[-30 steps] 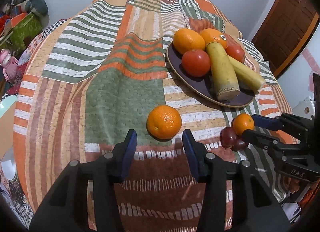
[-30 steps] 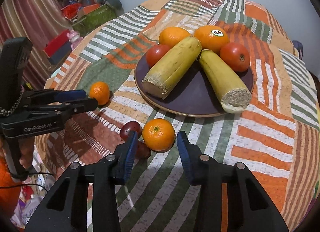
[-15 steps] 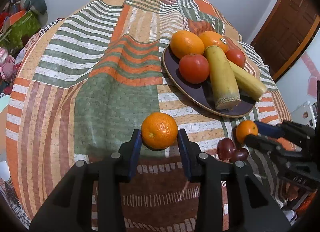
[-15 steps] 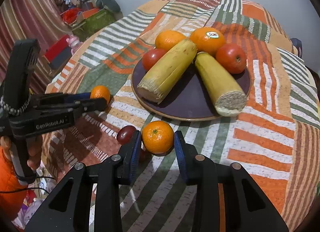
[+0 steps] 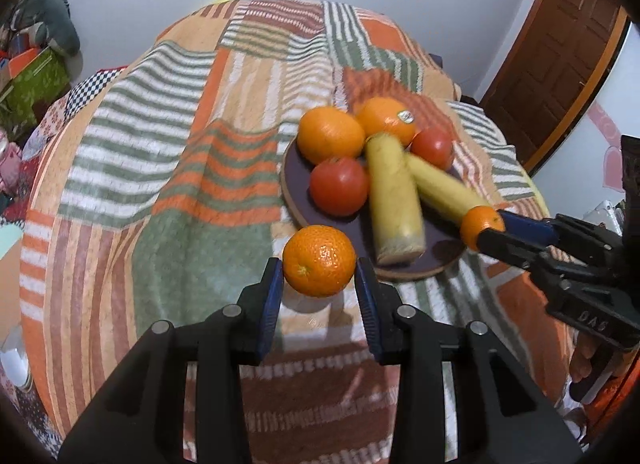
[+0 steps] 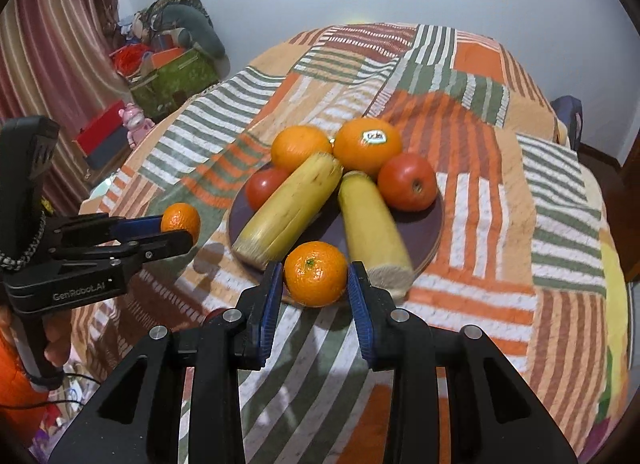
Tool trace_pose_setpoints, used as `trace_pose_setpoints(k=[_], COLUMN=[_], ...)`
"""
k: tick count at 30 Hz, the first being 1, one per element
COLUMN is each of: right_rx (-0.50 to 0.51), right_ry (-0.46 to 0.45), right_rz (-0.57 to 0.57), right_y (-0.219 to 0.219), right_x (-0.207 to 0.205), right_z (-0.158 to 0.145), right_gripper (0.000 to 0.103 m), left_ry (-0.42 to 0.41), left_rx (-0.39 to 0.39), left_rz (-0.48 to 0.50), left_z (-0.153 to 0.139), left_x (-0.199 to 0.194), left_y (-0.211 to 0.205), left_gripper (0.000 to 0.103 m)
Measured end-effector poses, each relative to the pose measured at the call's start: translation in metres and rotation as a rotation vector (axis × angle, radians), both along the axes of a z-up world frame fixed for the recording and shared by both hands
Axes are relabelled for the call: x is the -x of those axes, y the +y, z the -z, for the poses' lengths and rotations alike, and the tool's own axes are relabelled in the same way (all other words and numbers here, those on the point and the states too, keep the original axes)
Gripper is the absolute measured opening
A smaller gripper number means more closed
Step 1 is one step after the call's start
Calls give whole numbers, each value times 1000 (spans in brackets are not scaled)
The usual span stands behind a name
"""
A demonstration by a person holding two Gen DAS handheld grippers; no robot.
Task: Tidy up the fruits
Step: 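Place the mandarin on the plate with the right gripper while the left gripper places its mandarin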
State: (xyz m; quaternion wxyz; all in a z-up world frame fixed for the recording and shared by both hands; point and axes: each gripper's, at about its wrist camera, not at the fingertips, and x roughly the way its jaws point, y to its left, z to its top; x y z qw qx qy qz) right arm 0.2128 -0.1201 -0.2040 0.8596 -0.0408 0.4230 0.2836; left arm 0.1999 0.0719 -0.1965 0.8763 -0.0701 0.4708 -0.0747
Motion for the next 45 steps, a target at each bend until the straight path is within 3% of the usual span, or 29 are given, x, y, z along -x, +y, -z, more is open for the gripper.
trace_pose_setpoints(k=[28,34,45], right_rx=[26,6,17], right_ry=[-20,6,-15], right_rz=[-54,-65,-58], right_y=[20,21,15], right_x=[-21,-21,-7], right_z=[14,12,2], right_gripper=[31,44,45], left_ry=[37,46,16], left_rx=[14,4,-1], left_rz=[34,11,15], left_z=[19,19,3], left_x=[-39,-40,-19], left_y=[-11,-8,-3], left_gripper=[36,48,48])
